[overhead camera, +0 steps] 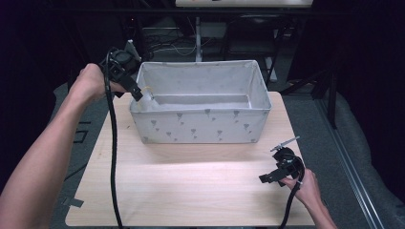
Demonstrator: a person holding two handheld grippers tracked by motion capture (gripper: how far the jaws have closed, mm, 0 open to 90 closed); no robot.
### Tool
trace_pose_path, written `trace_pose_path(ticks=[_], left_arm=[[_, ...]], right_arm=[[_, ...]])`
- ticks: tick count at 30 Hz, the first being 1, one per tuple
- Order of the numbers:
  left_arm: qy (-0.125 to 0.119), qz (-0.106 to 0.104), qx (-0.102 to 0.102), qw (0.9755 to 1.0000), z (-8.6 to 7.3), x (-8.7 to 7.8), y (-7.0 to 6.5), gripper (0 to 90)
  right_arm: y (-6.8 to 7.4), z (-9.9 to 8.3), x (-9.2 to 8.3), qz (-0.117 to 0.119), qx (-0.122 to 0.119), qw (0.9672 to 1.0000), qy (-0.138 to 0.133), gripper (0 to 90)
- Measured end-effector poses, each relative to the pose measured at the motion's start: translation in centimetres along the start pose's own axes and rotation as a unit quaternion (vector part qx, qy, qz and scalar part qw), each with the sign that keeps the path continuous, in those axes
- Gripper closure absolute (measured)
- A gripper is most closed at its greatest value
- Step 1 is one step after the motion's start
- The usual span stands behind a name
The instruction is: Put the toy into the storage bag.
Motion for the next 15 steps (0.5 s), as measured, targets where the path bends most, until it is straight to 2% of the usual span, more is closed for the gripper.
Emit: trace_pose_path(ticks=[7, 8, 15], left_arm=[[-0.012, 0.002, 0.011, 0.9999, -2.1, -0.8, -1.2, 4.9], [-0.016, 0.002, 0.016, 0.9997, -2.9, -0.9, -1.6, 4.1], [-0.025, 0.002, 0.023, 0.9994, -5.4, -0.5, -2.8, 0.2]], right_arm=[[0.1, 0.0, 0.0, 0.004, 0.003, 1.0000, -0.001, 1.0], [0.1, 0.0, 0.0, 0.003, 0.003, 1.0000, -0.003, 1.0], [0.2, 0.1, 0.1, 0.001, 0.000, 1.0000, -0.005, 1.0]])
Point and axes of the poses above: each handheld gripper's, and its own axes: x roughly forward along the jaws, z roughly out of its top, y roughly to its left, the point moved 3 cm from there along x, roughly forward along the jaws, and after that the axes turned 2 degrees about z, right-handed, at the moved point
